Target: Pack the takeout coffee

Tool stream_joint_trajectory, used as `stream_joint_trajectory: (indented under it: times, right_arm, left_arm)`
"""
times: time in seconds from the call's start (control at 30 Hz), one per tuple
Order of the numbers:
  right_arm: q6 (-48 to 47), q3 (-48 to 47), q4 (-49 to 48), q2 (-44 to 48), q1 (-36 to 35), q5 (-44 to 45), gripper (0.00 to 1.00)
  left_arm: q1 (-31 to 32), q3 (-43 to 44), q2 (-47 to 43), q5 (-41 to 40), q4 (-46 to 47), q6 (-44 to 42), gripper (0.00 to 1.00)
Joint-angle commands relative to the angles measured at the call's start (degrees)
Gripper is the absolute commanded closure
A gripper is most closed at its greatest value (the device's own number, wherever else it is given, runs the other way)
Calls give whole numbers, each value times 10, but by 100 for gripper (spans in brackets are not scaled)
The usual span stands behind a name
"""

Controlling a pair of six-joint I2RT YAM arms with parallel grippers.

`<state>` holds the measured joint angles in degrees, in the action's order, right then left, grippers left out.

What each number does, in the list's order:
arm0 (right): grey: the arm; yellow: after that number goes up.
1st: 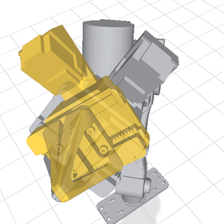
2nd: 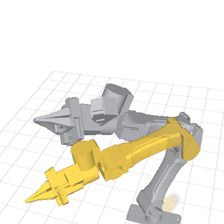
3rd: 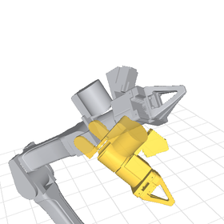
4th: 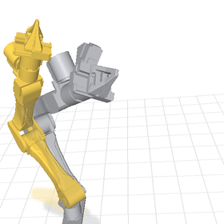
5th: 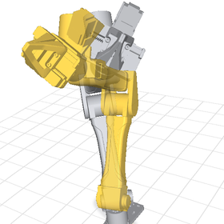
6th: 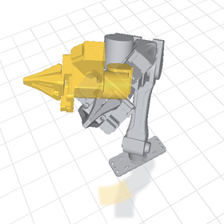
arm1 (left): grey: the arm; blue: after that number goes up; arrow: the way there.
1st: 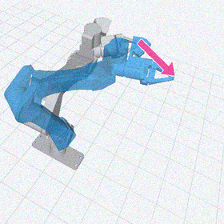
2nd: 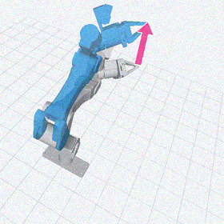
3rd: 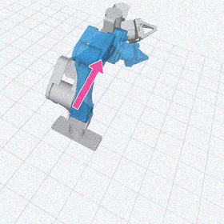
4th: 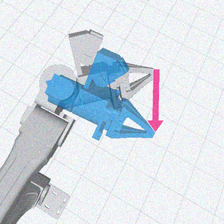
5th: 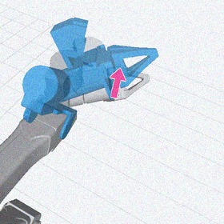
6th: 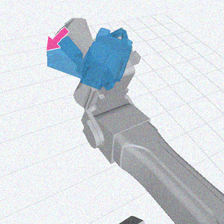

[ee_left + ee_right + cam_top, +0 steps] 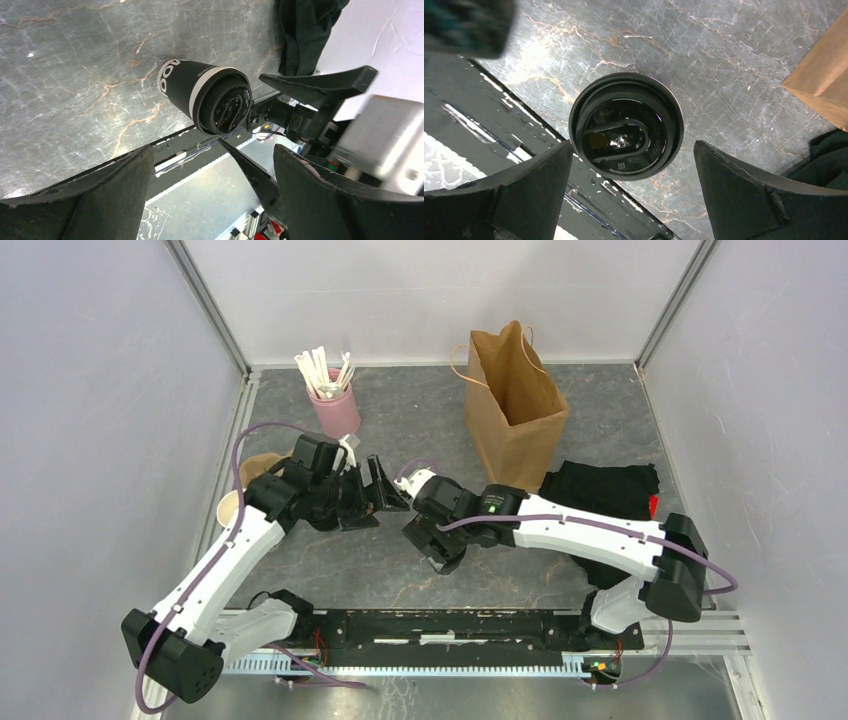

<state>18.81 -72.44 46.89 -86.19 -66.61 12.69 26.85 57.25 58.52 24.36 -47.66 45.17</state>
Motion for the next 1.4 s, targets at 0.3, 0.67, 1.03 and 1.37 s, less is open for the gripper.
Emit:
stream_joint_trajectory:
  times: [0.3,0.67,1.03,1.37]
  right_arm:
    - [56,158,-129,250,185,-251,14]
    - [159,387,-357,309,340,-462,42]
    - [174,414,-414,279,341,-496,47]
    - [168,419,-421,255,340,-503,51]
  left_arm:
    - [16,-92,55,170,210,38,21]
    - [47,-142,95,140,221,33,50]
    - [63,-158,112,128,241,30,62]
    - [74,-150,139,119,252,26,66]
